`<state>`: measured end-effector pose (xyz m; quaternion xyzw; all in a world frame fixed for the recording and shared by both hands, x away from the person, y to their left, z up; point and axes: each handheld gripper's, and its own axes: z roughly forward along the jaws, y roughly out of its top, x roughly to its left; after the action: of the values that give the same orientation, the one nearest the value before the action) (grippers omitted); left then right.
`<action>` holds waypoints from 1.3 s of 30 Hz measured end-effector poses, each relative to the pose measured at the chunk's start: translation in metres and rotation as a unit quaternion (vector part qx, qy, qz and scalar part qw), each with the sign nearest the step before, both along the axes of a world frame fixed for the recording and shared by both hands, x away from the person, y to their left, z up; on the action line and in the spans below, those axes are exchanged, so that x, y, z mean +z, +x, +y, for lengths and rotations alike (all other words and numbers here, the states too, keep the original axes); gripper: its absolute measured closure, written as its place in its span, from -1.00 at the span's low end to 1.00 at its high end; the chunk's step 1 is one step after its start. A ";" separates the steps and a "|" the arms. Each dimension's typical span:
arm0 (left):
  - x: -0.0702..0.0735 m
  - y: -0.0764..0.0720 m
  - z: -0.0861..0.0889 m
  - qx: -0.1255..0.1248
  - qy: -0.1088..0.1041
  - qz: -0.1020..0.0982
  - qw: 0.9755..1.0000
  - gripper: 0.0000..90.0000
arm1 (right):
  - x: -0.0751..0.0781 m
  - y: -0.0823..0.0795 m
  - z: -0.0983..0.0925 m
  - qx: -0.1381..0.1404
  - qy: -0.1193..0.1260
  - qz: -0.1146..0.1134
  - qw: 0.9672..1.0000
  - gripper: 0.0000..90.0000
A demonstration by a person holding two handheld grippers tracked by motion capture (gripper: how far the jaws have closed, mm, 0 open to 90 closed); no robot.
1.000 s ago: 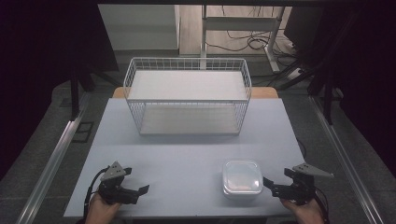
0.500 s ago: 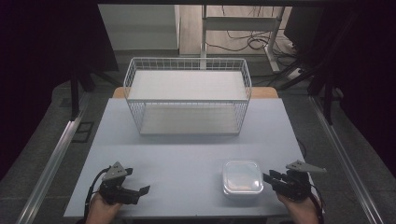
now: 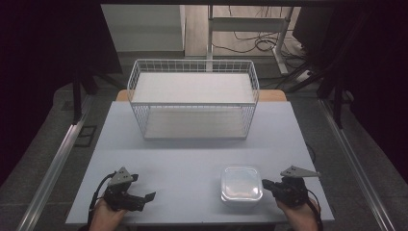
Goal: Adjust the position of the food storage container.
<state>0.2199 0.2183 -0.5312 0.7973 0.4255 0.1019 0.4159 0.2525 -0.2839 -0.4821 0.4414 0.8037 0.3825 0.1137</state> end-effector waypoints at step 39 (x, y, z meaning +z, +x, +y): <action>0.002 -0.001 -0.007 -0.014 0.013 -0.003 1.000 -0.91 | -0.002 0.014 0.073 0.092 0.012 -0.033 0.995 0.00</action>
<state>0.2189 0.2112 -0.5291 0.8079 0.4117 0.1040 0.4086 0.2664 -0.2106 -0.4838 0.3539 0.8320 0.4155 0.0993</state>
